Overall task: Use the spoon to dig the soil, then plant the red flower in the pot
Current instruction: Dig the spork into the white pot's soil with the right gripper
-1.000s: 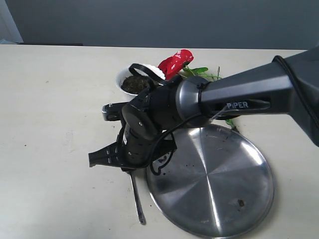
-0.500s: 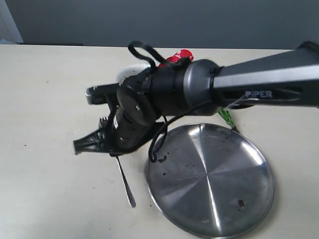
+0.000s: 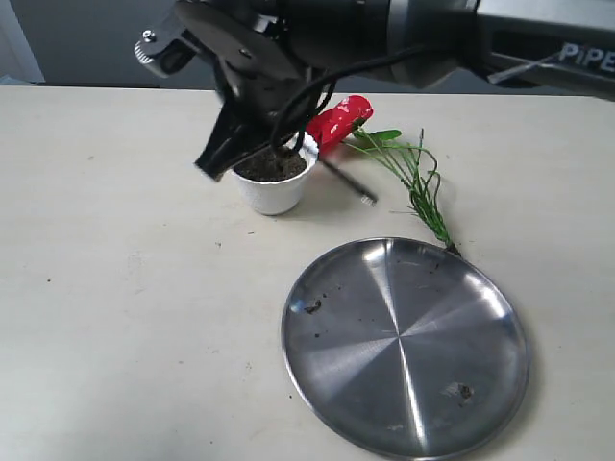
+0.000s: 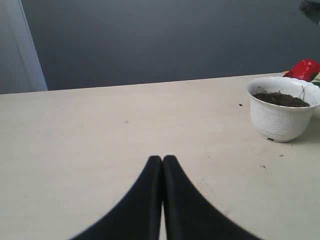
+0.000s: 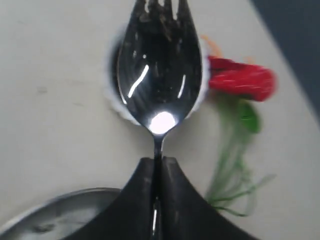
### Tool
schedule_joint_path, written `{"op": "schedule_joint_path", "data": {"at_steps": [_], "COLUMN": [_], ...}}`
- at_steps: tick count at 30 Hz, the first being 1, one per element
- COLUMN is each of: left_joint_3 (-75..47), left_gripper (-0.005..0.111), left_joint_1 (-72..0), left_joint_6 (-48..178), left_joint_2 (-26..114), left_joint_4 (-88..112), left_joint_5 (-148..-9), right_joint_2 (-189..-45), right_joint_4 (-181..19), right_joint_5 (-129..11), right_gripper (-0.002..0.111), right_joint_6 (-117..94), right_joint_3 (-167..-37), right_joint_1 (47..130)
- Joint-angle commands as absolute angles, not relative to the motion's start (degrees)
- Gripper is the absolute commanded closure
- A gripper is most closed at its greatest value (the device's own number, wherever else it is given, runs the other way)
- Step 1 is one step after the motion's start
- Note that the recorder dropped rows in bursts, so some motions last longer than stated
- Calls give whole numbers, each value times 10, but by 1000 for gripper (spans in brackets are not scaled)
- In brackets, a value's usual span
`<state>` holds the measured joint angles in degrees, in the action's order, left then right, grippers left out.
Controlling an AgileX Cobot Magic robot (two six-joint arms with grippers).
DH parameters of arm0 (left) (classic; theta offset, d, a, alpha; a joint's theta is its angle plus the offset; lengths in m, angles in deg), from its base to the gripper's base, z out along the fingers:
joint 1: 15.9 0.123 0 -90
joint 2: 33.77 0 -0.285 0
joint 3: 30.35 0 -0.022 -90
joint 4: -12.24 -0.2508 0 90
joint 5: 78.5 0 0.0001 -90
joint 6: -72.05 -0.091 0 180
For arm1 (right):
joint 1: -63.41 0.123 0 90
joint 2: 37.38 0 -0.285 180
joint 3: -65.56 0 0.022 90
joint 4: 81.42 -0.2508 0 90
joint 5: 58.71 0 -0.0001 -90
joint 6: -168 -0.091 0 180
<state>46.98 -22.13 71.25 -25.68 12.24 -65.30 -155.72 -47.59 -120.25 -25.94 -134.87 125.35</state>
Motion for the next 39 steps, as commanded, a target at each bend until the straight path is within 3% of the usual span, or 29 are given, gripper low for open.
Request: {"op": "schedule_joint_path", "data": {"at_steps": [1, 12, 15, 39], "left_joint_3": [469, 469, 469, 469], "left_gripper": [106, 106, 106, 106], "left_joint_1": [-223, -223, -223, -223], "left_joint_6": [715, 715, 715, 715], "left_joint_2": [-260, -260, -260, -260], "left_joint_4": [122, 122, 122, 122], "left_joint_5": [-652, -652, -652, -652], "right_joint_2": [-1552, -1620, -1662, -1780], "right_joint_4": [-324, -103, -31, 59], "right_joint_5": [-1234, -1142, -1172, -1153], "right_gripper": [109, 109, 109, 109], "right_joint_6": [-206, 94, 193, 195], "right_joint_3": [-1359, -1359, -1359, -1357], "right_joint_1": [1238, 1210, 1210, 1199]}}
